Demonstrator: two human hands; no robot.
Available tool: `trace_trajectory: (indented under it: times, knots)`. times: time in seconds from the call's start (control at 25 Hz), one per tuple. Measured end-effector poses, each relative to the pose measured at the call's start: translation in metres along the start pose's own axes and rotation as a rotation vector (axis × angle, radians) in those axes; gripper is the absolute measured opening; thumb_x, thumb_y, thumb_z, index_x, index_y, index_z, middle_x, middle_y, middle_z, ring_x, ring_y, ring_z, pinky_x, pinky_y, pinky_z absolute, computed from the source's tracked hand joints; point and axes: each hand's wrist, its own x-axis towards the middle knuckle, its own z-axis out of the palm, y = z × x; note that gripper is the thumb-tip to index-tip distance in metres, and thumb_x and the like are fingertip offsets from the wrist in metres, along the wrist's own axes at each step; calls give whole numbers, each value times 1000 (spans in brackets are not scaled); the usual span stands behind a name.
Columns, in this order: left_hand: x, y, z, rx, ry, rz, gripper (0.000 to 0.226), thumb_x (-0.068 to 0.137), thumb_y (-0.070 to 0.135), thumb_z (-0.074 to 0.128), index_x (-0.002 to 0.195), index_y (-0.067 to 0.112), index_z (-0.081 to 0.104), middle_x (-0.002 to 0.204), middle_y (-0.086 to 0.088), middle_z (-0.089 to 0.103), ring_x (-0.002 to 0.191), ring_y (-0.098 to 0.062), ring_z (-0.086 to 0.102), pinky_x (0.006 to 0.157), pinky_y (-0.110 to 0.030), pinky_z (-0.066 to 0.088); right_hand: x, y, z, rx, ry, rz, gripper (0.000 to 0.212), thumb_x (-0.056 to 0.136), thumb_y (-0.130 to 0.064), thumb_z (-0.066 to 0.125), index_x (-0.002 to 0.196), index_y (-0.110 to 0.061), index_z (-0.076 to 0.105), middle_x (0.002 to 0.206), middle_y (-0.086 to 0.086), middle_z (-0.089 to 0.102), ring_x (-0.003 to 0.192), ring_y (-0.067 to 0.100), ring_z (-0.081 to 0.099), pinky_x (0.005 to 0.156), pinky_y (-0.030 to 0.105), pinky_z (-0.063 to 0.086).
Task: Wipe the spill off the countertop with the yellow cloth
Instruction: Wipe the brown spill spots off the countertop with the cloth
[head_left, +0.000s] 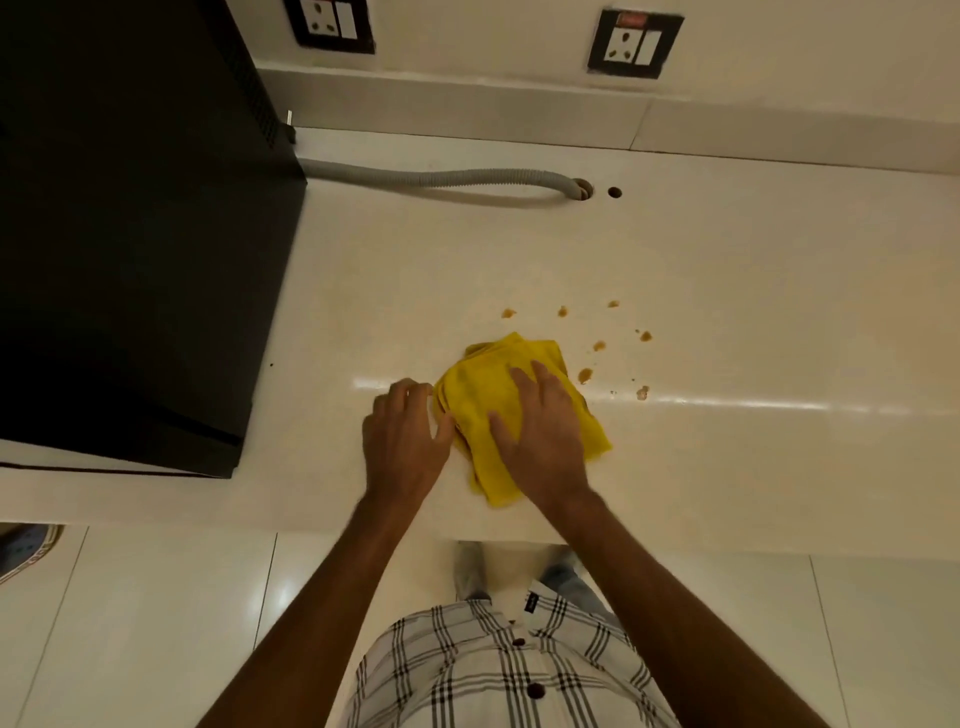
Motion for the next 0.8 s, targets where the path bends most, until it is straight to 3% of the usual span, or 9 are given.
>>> trace_trajectory:
  times: [0.12, 0.24, 0.44, 0.64, 0.8]
  knots:
    - [17, -18, 6, 69, 2, -11, 56, 100, 46, 55, 145, 12, 53, 161, -14, 41, 145, -34, 43, 114, -52, 38, 4, -17, 37, -242, -72, -17, 77, 99, -73, 30, 164, -32, 27, 176, 10, 16, 162, 41, 11, 126, 70, 11]
    - [19, -32, 22, 131, -101, -17, 65, 104, 50, 42, 158, 13, 37, 170, -12, 25, 156, -33, 27, 125, -55, 23, 4, -6, 57, -307, -69, -62, 79, 99, -75, 28, 166, -34, 19, 176, 9, 17, 162, 42, 12, 124, 75, 10]
    - [16, -39, 36, 201, -37, 1, 66, 103, 51, 29, 156, 13, 39, 167, -12, 33, 155, -33, 31, 124, -55, 22, 29, 3, 60, -318, -46, -126, 73, 102, -70, 26, 166, -36, 16, 176, 6, 19, 162, 39, 14, 124, 73, 13]
    - [19, -40, 42, 229, -31, 0, 66, 103, 51, 31, 157, 14, 38, 167, -12, 32, 155, -32, 29, 125, -56, 22, 96, 12, 48, -326, -47, -149, 69, 102, -66, 29, 165, -38, 23, 175, 3, 21, 163, 36, 14, 126, 71, 10]
    - [20, -39, 41, 225, -39, -1, 65, 103, 50, 33, 156, 14, 38, 167, -11, 31, 156, -31, 28, 126, -56, 21, 157, 23, 38, -301, -56, -67, 64, 105, -63, 29, 165, -39, 21, 176, 3, 19, 163, 36, 11, 127, 71, 6]
